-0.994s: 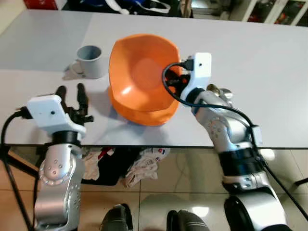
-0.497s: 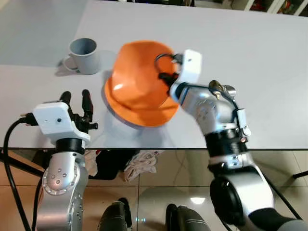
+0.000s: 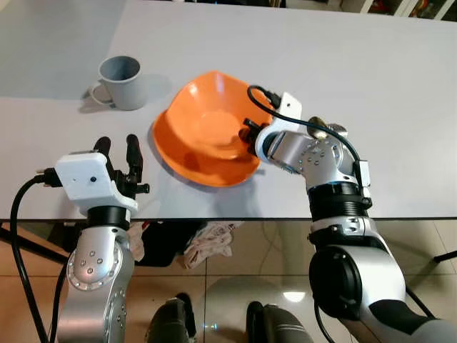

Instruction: Setting the table

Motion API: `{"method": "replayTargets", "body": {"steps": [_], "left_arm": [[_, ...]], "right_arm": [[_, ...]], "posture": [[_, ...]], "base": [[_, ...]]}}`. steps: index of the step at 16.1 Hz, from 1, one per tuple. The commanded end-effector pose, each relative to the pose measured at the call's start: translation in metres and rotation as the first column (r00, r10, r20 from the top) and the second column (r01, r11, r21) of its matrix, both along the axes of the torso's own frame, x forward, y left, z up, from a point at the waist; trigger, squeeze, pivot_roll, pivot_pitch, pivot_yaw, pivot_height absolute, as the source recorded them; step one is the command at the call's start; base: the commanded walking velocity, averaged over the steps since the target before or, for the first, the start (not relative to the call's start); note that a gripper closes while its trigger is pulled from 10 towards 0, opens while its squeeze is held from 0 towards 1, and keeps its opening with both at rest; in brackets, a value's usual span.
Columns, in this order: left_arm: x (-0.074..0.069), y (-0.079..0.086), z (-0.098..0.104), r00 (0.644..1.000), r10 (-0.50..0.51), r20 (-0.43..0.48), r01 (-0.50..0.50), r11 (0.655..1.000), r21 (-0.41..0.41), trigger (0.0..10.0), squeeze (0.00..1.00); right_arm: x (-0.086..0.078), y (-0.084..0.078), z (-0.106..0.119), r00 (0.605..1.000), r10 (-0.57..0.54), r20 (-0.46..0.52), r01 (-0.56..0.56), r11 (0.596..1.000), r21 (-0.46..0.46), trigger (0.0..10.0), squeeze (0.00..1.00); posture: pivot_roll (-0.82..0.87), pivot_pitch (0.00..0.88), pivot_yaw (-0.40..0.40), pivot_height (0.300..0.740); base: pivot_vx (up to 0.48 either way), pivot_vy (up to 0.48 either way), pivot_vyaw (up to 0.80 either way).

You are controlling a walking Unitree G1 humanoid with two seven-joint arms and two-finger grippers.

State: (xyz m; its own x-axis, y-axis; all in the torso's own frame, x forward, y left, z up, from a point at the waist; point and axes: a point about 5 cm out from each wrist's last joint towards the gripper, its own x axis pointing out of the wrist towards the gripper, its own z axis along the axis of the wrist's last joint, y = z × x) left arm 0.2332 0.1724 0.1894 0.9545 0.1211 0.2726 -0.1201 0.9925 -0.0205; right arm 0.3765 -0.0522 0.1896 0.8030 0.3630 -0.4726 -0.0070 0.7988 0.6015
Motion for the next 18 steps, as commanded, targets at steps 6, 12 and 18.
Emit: {"method": "replayTargets", "body": {"steps": [6, 12, 18], "left_arm": [[0.002, -0.005, 0.004, 1.000, -0.021, 0.017, 0.021, 1.000, 0.007, 10.0, 0.00], [0.009, -0.003, 0.003, 0.997, -0.073, 0.019, 0.072, 0.997, 0.004, 10.0, 0.00], [0.007, -0.004, -0.009, 0.987, -0.158, -0.013, 0.158, 0.987, 0.008, 10.0, 0.00]], "right_arm": [[0.006, -0.013, 0.016, 0.995, -0.034, 0.097, 0.049, 0.987, -0.155, 10.0, 1.00], [-0.010, -0.081, 0.051, 0.742, 0.078, 0.666, 0.369, 0.781, -0.504, 10.0, 0.00], [-0.057, -0.046, 0.035, 0.590, 0.229, 0.774, -0.058, 0.968, -0.243, 10.0, 0.00]], "posture": [[-0.06, 0.212, -0.042, 0.740], [-0.07, 0.169, -0.026, 0.740], [-0.07, 0.128, -0.004, 0.740]], "base": [[0.000, 0.000, 0.00], [0.000, 0.000, 0.00], [0.000, -0.418, 0.00]]}}
